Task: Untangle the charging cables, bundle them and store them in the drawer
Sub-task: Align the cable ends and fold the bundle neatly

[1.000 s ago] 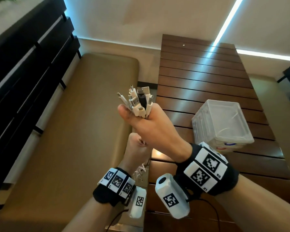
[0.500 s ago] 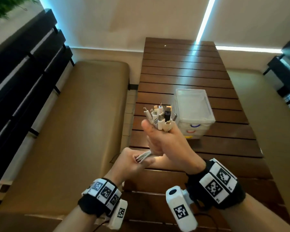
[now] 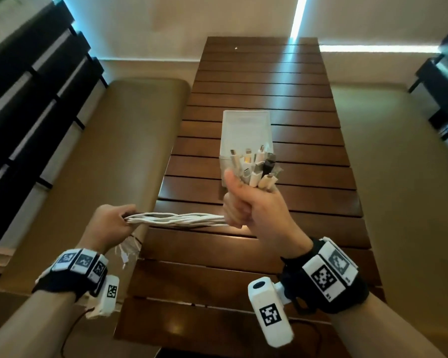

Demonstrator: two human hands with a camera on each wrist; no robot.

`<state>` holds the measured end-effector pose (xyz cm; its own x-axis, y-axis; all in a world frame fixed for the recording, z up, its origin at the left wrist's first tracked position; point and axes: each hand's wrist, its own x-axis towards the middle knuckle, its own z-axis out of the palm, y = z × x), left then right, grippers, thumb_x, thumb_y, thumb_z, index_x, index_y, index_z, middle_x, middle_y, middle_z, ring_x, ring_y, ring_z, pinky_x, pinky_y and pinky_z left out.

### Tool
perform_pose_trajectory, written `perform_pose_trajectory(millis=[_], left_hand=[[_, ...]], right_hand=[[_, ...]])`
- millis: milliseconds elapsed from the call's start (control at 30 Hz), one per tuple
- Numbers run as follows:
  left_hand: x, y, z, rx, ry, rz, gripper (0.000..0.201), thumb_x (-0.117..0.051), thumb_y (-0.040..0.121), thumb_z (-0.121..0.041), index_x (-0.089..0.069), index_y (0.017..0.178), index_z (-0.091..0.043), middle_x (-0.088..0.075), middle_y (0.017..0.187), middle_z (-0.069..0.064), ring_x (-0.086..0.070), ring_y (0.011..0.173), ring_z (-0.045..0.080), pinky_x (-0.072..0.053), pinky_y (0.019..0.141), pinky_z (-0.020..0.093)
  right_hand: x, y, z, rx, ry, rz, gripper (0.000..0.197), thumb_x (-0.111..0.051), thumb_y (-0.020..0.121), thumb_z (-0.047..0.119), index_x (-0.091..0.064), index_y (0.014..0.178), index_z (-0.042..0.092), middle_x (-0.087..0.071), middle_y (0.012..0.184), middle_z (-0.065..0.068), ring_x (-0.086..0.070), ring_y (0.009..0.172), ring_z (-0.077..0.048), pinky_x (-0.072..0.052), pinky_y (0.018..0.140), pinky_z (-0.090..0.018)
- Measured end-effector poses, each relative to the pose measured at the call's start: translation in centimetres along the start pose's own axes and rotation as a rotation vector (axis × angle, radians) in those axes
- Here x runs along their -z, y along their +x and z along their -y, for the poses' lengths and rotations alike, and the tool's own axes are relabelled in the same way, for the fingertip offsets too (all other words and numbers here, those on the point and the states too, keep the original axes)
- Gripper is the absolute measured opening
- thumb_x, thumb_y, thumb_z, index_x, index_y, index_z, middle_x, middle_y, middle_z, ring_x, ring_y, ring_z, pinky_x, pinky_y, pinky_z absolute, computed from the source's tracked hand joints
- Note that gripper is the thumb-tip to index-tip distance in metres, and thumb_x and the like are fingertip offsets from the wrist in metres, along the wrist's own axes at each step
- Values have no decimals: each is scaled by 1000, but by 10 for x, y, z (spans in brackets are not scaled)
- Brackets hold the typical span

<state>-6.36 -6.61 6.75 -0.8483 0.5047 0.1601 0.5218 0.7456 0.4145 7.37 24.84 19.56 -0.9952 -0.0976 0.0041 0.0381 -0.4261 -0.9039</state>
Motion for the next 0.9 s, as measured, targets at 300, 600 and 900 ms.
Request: perform_pose_trajectory(millis=[300, 600, 900], left_hand=[[-10, 24, -51, 299, 210, 613, 29, -77, 74, -58, -72, 81, -31, -64, 68, -12, -62, 66, 11, -39, 52, 17], [-16, 54, -185, -207, -408, 563, 103, -80, 69, -61, -27, 154, -39, -30, 159, -21, -26, 147, -1, -18, 124, 34], [-74, 48, -134, -163, -177, 498, 35, -60, 85, -51, -65, 69, -20, -64, 58, -3, -61, 56, 16, -40, 55, 30]], right_hand=[[27, 8, -10, -6, -144, -66, 38, -55, 97, 31, -44, 63, 22, -34, 47, 8, -27, 38, -10, -19, 42, -29], [46, 15, -25, 20, -69, -171, 32, -64, 92, 34, -54, 63, 26, -40, 49, 8, -35, 41, -7, -30, 44, -23], [60, 10, -15, -30, 21, -165, 45, -52, 95, 31, -52, 50, 30, -32, 42, 9, -24, 35, -9, -20, 41, -26]])
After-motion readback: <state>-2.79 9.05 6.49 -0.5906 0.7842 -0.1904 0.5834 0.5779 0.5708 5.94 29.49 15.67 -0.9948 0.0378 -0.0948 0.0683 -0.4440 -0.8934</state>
